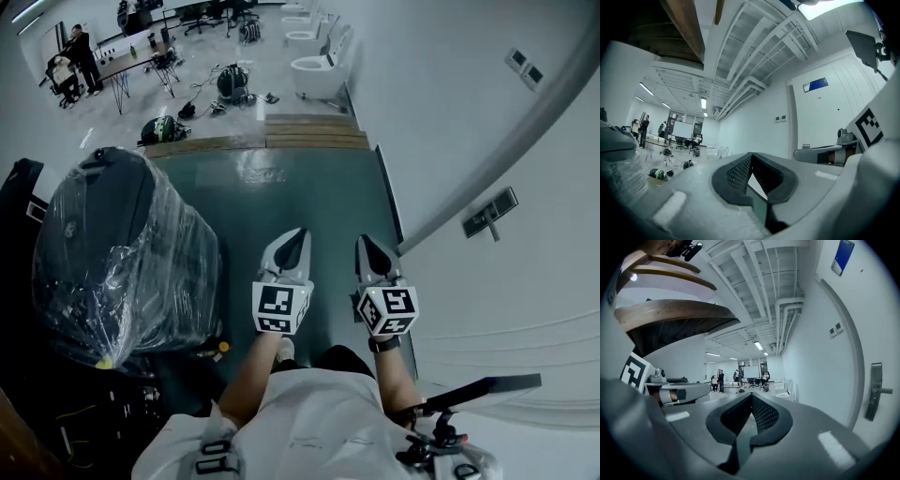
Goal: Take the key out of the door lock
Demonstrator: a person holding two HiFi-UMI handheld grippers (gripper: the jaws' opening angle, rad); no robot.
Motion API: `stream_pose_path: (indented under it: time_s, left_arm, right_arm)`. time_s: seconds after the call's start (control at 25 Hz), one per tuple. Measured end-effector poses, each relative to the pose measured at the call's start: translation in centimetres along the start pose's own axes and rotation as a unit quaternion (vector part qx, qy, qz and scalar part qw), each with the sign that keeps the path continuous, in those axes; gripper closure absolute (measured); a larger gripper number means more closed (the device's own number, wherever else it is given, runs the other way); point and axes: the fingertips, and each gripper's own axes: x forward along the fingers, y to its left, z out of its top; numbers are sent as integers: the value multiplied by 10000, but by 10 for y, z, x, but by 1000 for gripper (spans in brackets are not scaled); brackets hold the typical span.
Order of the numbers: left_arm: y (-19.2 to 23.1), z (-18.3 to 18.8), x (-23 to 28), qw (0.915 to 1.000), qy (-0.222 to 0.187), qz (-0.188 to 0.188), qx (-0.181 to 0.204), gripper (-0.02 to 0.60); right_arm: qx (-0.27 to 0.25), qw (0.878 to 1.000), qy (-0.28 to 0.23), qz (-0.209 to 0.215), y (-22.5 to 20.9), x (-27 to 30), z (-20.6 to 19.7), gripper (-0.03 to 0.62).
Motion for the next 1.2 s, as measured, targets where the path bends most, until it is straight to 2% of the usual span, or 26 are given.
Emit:
stream_pose_path:
  time_s: [0.2, 0.36, 0.48, 0.64, 0.76, 0.88, 1.0, 1.08, 1.2]
  left_arm:
    - [-18, -12, 70, 9981, 80, -595, -109, 581]
    - [-53, -10, 143, 9929, 86, -1184, -67, 581]
    - [-84, -8, 197, 9871, 216, -1583, 78, 581]
    - [-129, 12, 272, 9785, 111, -2043, 248, 581]
    - [-171, 17, 315, 9688, 59, -2467, 250, 581]
    - [-217, 10, 349, 9534, 171, -3005, 220, 581]
    - [-268, 3, 377, 9318, 277, -3614, 182, 581]
    - [-307, -1, 390, 9107, 307, -4116, 119, 581]
    - [-360, -9, 407, 8715, 306, -4893, 103, 581]
  right_arm:
    - [72, 9993, -1, -373, -50, 31, 2, 600]
    - [219, 9963, -169, -817, -117, 47, 7, 600]
    - [467, 9921, -315, -1120, -173, 61, 16, 599]
    - [371, 9874, -639, -1400, -235, 66, 46, 599]
    - [465, 9782, -698, -1901, -282, 50, 47, 599]
    - [648, 9644, -630, -2487, -328, 29, 38, 599]
    - [709, 9471, -631, -3066, -368, 2, 37, 599]
    - [750, 9287, -604, -3580, -393, -24, 32, 599]
    - [827, 8928, -663, -4379, -428, -60, 24, 599]
